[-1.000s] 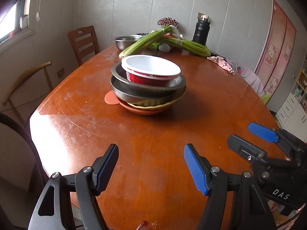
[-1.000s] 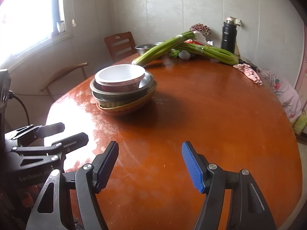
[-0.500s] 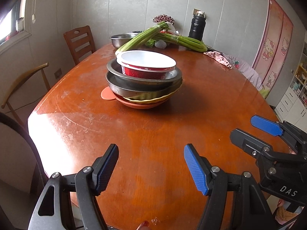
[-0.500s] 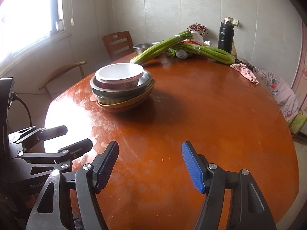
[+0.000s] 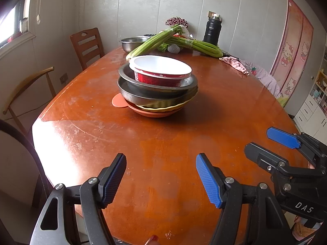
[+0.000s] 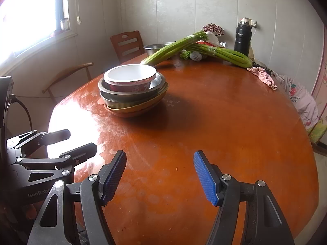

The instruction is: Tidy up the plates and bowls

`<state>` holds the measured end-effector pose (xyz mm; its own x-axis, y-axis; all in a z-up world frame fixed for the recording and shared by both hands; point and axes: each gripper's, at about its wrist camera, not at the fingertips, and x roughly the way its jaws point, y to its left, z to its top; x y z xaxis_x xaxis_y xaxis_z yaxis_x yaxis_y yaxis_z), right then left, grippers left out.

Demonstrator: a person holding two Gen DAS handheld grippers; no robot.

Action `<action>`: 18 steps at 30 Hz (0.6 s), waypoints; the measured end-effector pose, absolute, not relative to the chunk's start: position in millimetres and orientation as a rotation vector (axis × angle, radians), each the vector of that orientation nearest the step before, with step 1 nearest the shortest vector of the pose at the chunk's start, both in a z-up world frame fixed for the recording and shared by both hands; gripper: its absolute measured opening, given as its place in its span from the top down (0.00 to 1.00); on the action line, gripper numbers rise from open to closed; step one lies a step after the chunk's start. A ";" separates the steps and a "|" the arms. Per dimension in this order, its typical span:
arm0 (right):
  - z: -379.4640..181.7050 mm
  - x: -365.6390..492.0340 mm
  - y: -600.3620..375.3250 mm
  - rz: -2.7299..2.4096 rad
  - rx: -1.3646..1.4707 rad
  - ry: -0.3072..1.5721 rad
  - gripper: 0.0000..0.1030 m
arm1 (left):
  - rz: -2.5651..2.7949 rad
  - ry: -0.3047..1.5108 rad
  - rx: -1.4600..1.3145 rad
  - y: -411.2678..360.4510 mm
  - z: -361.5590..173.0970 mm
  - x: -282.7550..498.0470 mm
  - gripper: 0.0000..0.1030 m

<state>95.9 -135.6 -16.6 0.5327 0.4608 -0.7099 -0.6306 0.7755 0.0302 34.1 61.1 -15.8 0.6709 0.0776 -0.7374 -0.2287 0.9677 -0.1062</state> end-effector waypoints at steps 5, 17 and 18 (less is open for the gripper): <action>-17.7 96.1 -135.2 0.655 -0.241 0.773 0.32 | 0.175 0.821 -0.193 61.0 -16.2 33.3 0.32; -19.8 94.5 -133.4 0.653 -0.249 0.779 0.32 | 0.182 0.822 -0.196 61.8 -17.0 32.0 0.32; -20.0 94.8 -133.8 0.652 -0.249 0.780 0.32 | 0.182 0.823 -0.196 62.1 -17.1 31.9 0.32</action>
<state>94.8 -133.8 -20.0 0.5283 0.4508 -0.7196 -0.6283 0.7775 0.0258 31.9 62.1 -17.1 0.6661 0.0845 -0.7411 -0.2362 0.9663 -0.1021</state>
